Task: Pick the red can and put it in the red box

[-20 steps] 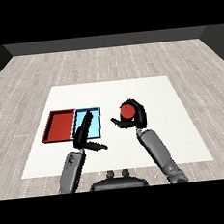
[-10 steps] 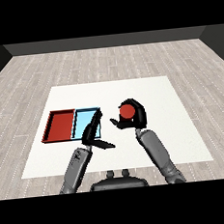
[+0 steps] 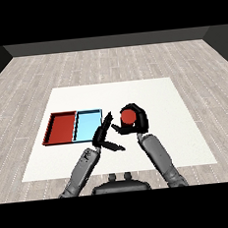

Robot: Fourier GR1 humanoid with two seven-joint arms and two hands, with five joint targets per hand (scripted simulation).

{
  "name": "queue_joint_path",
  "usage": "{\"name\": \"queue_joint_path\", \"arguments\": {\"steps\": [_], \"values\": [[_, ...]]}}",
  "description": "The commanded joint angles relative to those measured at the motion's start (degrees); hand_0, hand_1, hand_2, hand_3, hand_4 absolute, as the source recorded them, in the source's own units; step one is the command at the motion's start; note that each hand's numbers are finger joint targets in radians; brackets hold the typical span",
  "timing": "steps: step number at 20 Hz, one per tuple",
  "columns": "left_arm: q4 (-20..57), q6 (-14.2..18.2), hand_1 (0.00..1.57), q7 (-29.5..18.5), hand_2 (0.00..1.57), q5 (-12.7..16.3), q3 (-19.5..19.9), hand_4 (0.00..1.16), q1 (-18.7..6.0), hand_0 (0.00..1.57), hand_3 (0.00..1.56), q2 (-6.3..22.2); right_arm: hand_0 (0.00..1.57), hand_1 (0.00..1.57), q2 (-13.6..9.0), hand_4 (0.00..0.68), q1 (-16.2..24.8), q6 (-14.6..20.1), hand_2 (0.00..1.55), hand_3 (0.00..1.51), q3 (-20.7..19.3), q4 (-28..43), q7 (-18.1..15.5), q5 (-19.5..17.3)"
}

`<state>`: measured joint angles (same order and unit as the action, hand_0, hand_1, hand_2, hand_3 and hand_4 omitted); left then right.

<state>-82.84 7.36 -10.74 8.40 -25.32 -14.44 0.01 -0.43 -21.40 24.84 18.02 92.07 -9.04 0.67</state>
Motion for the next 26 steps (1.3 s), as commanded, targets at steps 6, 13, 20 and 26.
{"name": "queue_joint_path", "arguments": {"steps": [6, 13, 20, 26], "values": [[8.9, 2.6, 0.0, -2.6, 0.0, 6.6, -2.9, 0.0, -5.7, 0.0, 0.0, 0.0, 1.57, 1.57, 0.4, 0.644, -1.7, -1.1, 1.48, 1.41, -0.5, -0.6, 0.3, 0.8], [4.1, -0.7, 0.0, 4.4, 0.0, 5.3, 1.1, 0.0, -5.6, 0.0, 0.0, 0.0, 1.57, 1.57, 0.4, 0.637, -1.1, 1.3, 1.48, 1.41, 4.8, 0.4, -0.5, 1.1], [3.2, 2.5, 0.0, -1.6, 0.0, 6.5, -6.7, 0.0, -2.0, 0.0, 0.0, 0.0, 1.57, 1.57, 0.4, 0.657, -5.3, 1.3, 1.48, 1.41, 3.3, 0.3, 2.5, 2.5], [7.5, 5.3, 0.0, -1.4, 0.0, 9.2, -6.1, 0.0, -10.1, 0.0, 0.0, 0.0, 1.57, 1.57, 0.4, 0.654, -5.8, 4.1, 1.48, 1.41, 8.0, -4.8, -3.7, 5.3]]}}
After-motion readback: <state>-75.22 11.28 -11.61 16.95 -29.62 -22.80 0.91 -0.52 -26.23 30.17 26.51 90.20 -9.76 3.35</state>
